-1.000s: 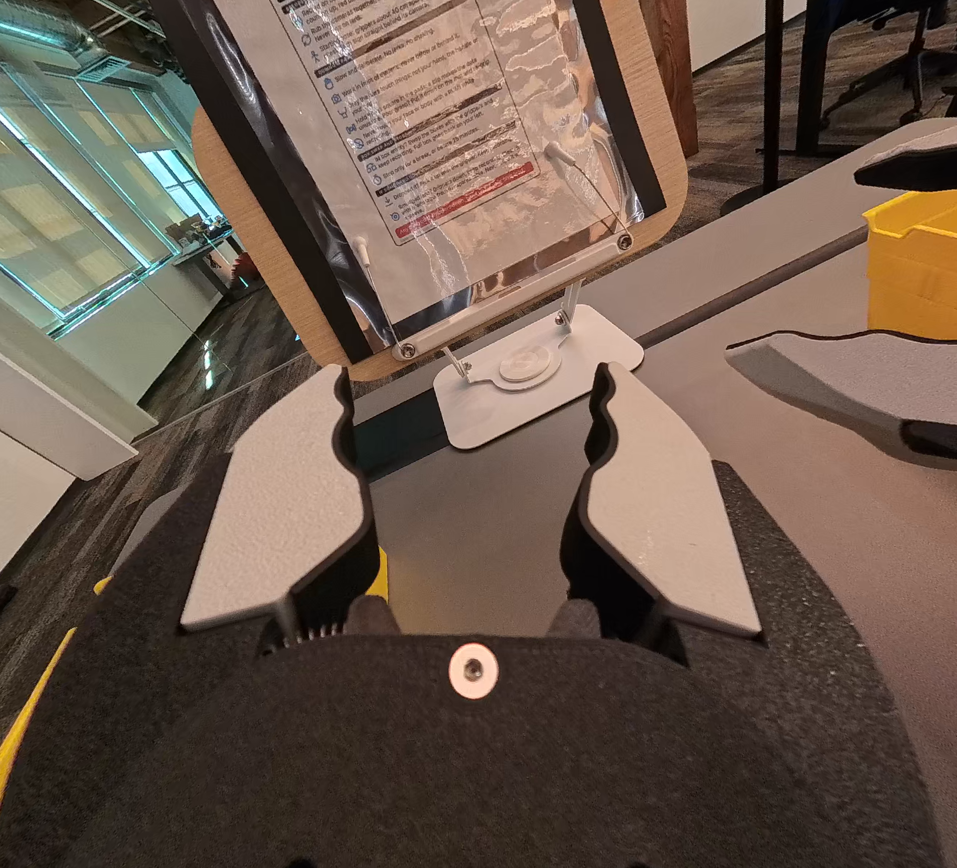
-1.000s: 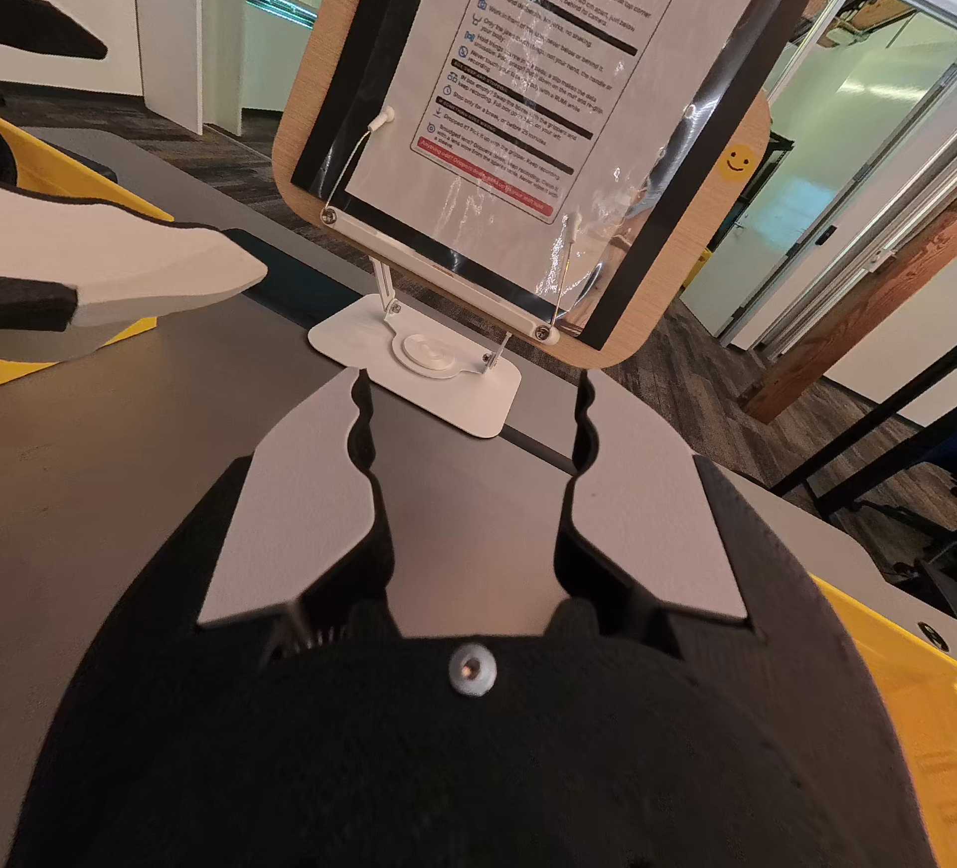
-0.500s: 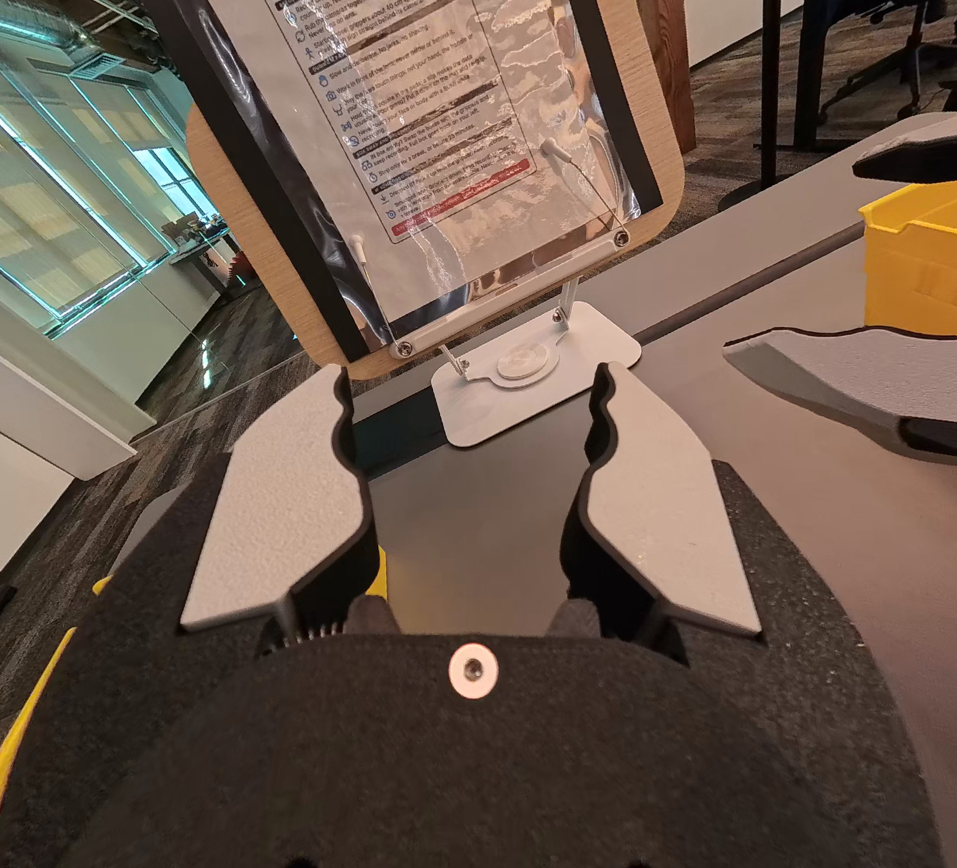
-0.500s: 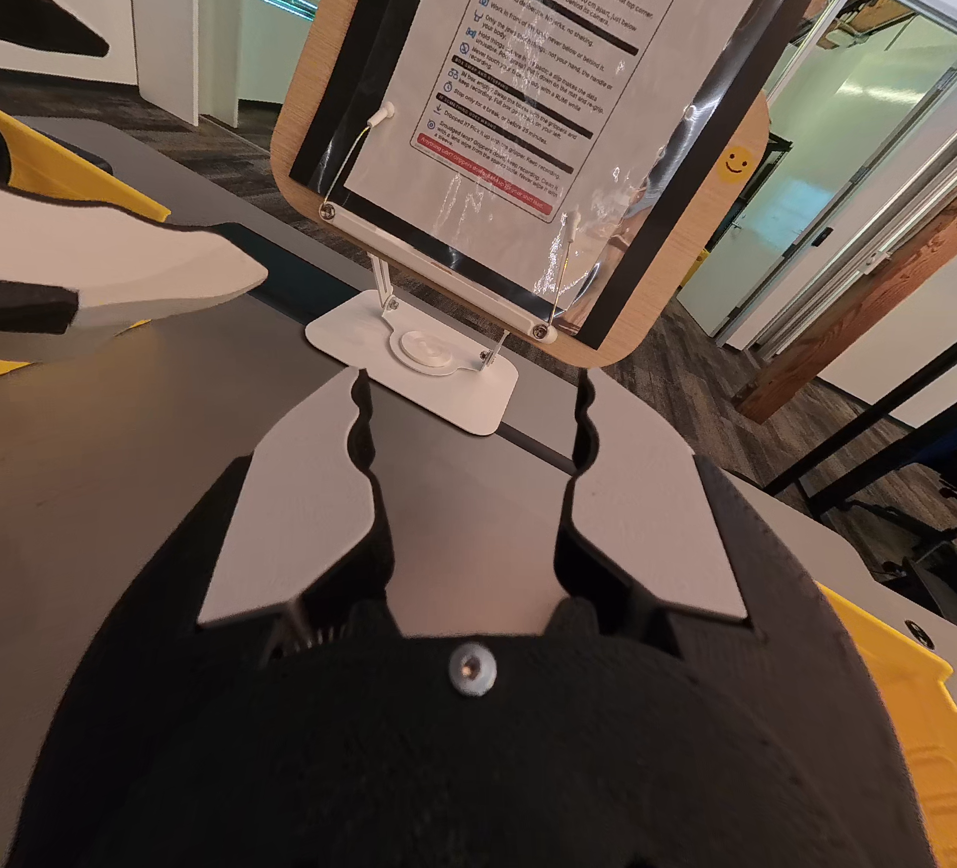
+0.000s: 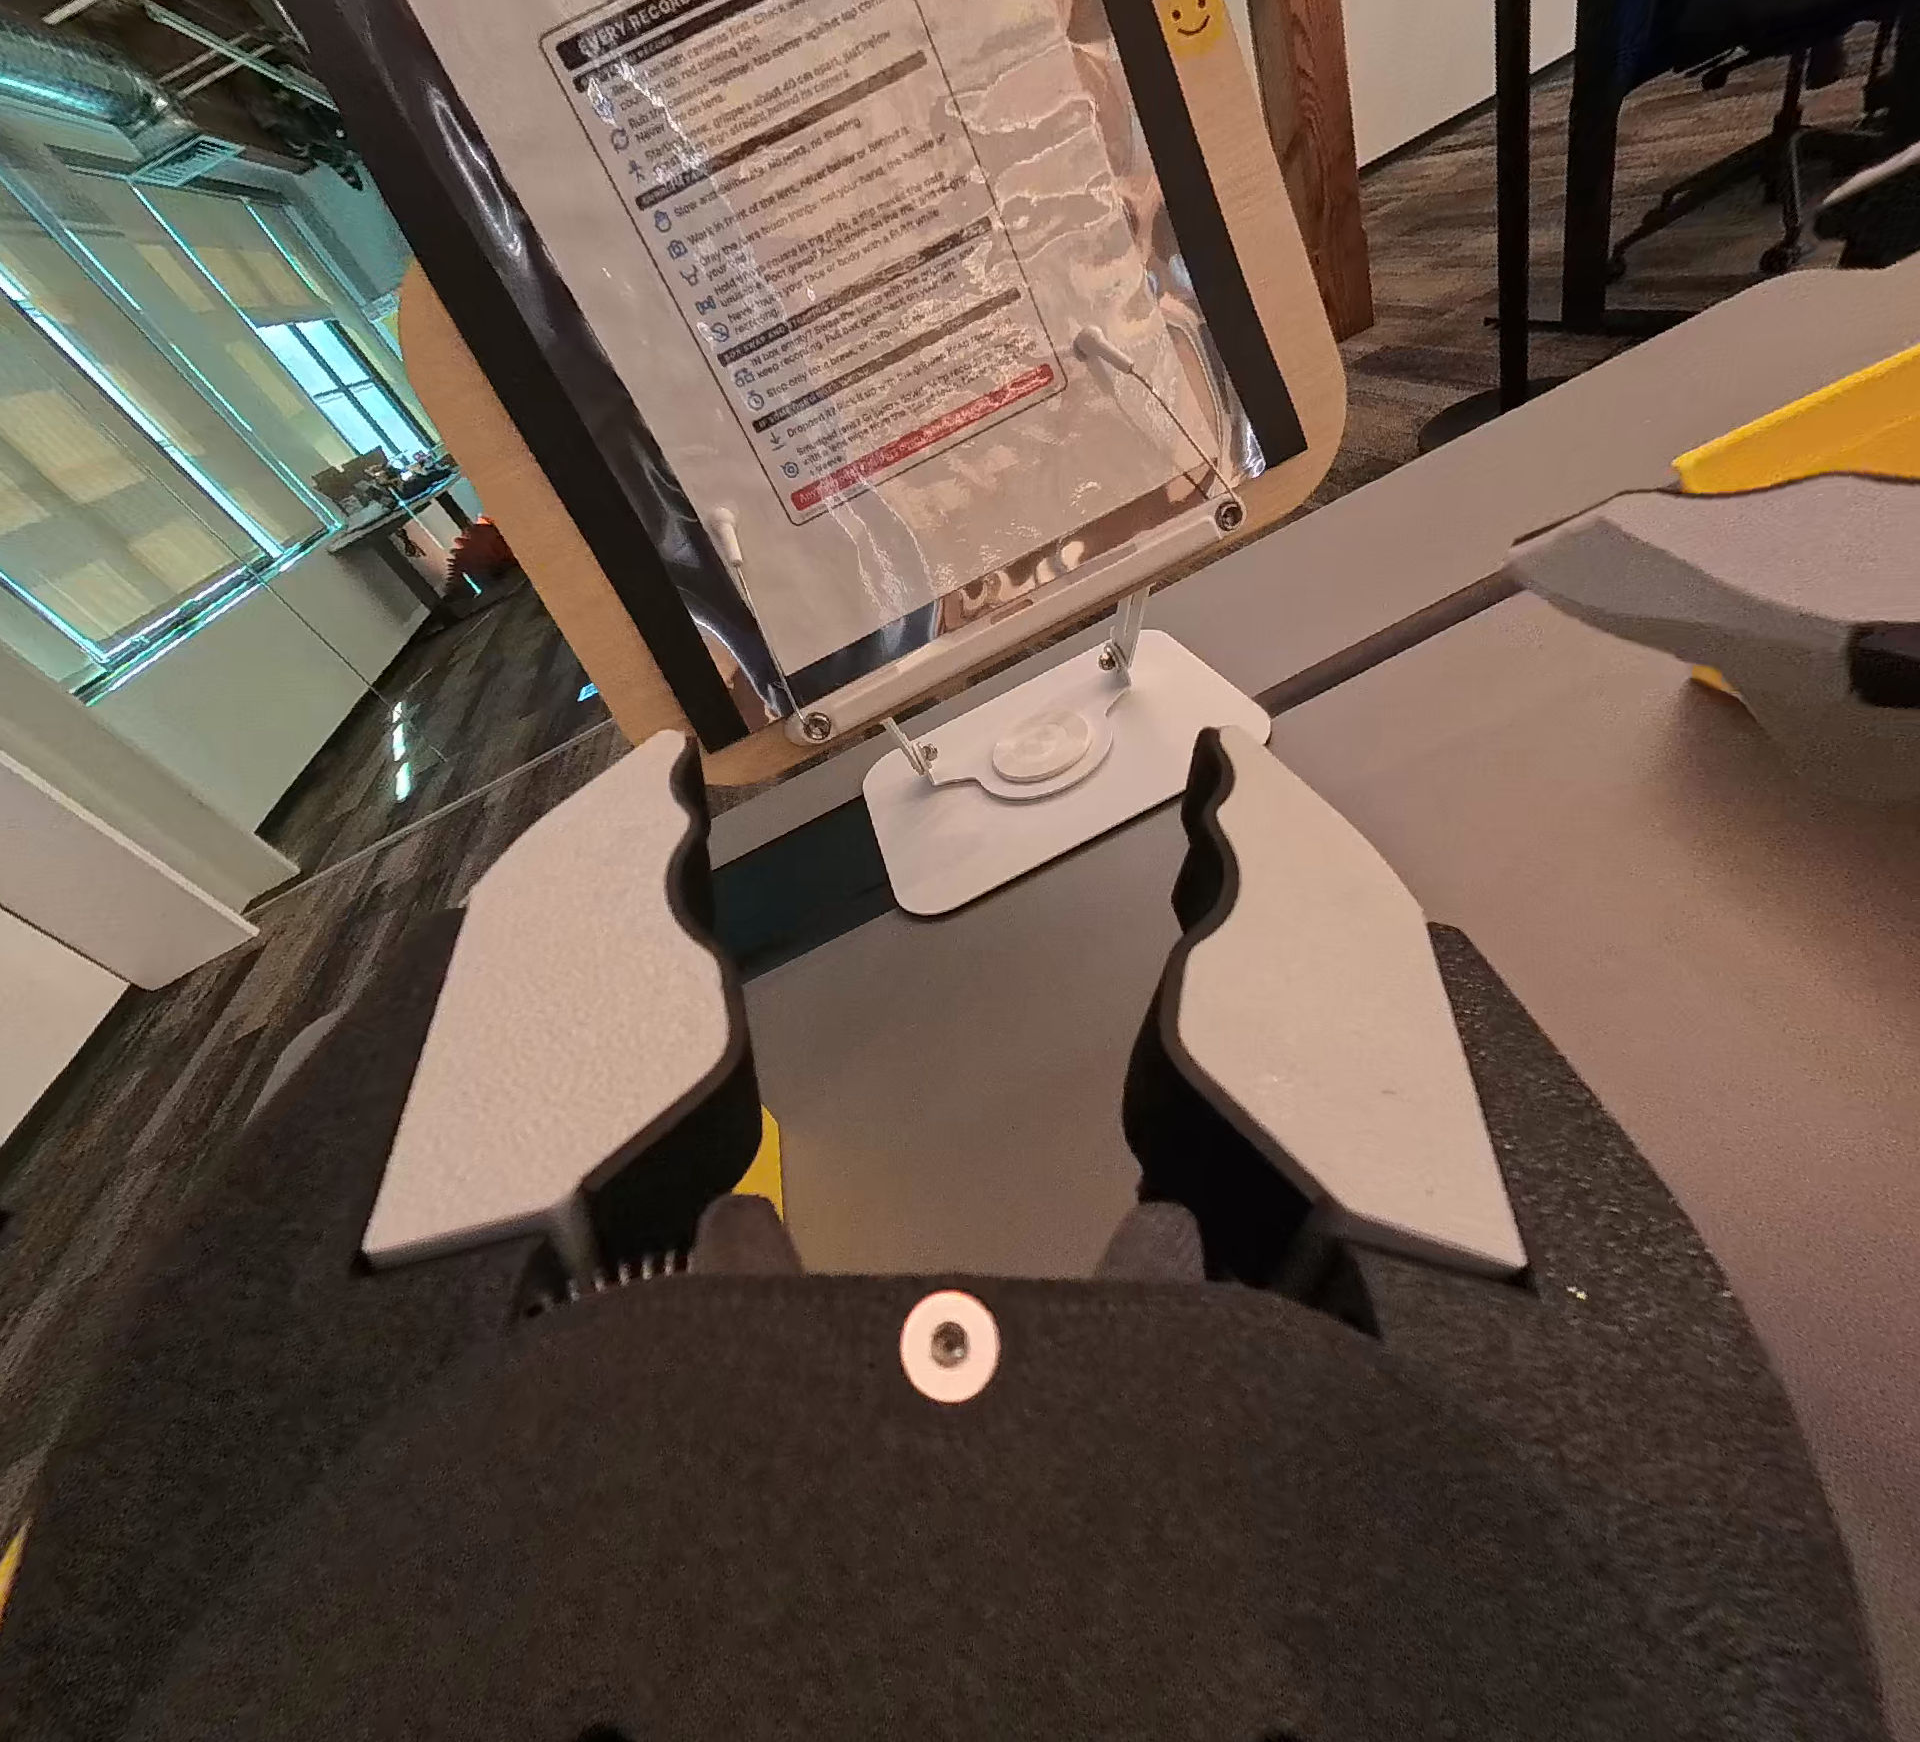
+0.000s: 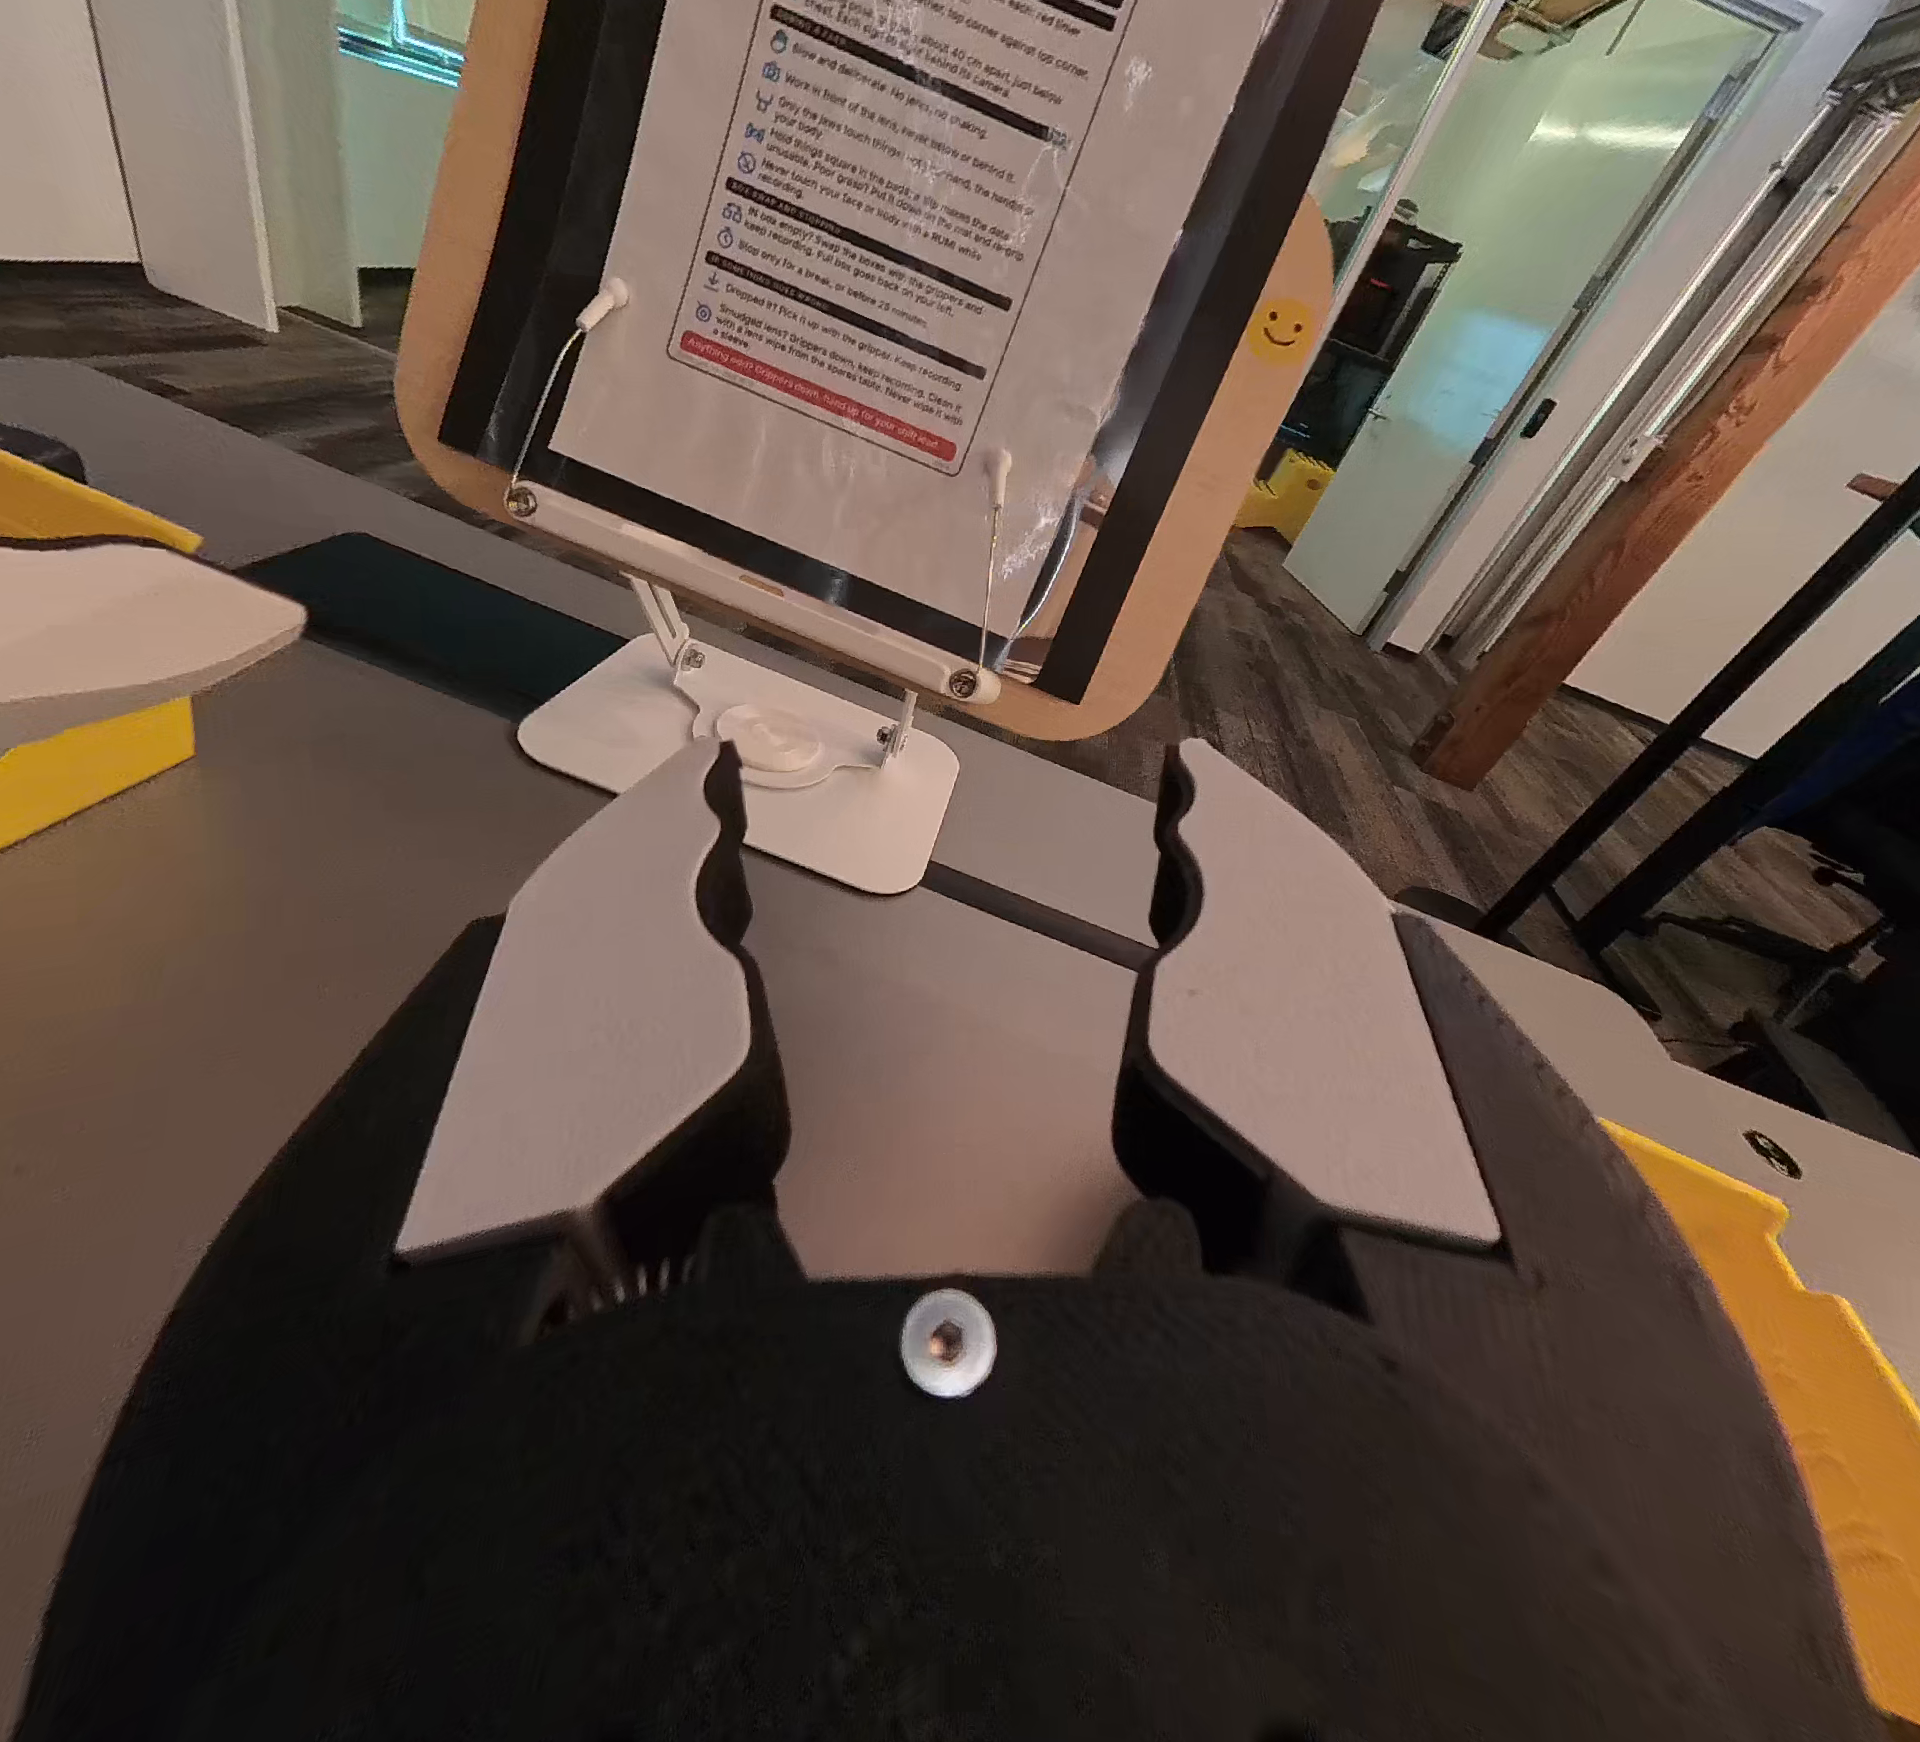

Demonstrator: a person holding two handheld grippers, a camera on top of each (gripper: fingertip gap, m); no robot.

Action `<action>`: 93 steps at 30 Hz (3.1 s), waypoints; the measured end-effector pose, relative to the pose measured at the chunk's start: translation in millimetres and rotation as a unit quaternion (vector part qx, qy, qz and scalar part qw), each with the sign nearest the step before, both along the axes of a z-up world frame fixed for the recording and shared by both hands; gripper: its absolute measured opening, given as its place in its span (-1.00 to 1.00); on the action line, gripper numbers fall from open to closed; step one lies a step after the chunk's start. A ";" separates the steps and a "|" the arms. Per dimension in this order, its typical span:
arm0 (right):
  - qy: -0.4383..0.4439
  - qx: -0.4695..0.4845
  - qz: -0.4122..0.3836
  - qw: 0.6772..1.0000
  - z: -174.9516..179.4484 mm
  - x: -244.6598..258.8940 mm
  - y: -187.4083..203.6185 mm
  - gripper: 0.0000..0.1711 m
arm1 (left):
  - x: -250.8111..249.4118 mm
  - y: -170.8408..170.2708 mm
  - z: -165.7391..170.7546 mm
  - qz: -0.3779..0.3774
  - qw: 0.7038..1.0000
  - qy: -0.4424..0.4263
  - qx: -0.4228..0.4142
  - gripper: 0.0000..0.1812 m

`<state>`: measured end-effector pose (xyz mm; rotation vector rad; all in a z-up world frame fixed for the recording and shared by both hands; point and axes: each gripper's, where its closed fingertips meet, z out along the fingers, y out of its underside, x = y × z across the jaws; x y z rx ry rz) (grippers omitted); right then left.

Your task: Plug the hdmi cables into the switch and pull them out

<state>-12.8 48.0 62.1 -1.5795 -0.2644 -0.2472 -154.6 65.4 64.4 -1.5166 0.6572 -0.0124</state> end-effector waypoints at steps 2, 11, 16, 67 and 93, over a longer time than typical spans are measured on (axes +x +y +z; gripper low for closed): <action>0.004 0.000 0.000 1.000 1.7 2.6 -0.1 -0.10 | -0.4 -1.7 2.8 -0.002 1.000 -0.003 0.002 -0.04; 0.004 -0.002 -0.005 1.000 1.6 6.8 1.1 -0.10 | 0.2 -4.3 4.3 -0.010 1.000 -0.003 -0.001 -0.04; 0.004 -0.005 -0.006 1.000 0.0 7.4 2.1 -0.10 | 0.6 -4.2 3.4 -0.013 1.000 -0.002 -0.004 -0.04; 0.007 -0.212 0.326 0.921 -66.8 -71.3 -6.7 -0.24 | -219.6 125.7 -137.8 -0.302 0.712 0.592 -0.230 -0.70; 0.045 -0.226 0.375 0.898 -66.0 -81.4 -12.7 -0.22 | -233.9 120.1 -89.4 -0.239 0.722 0.629 -0.161 -0.91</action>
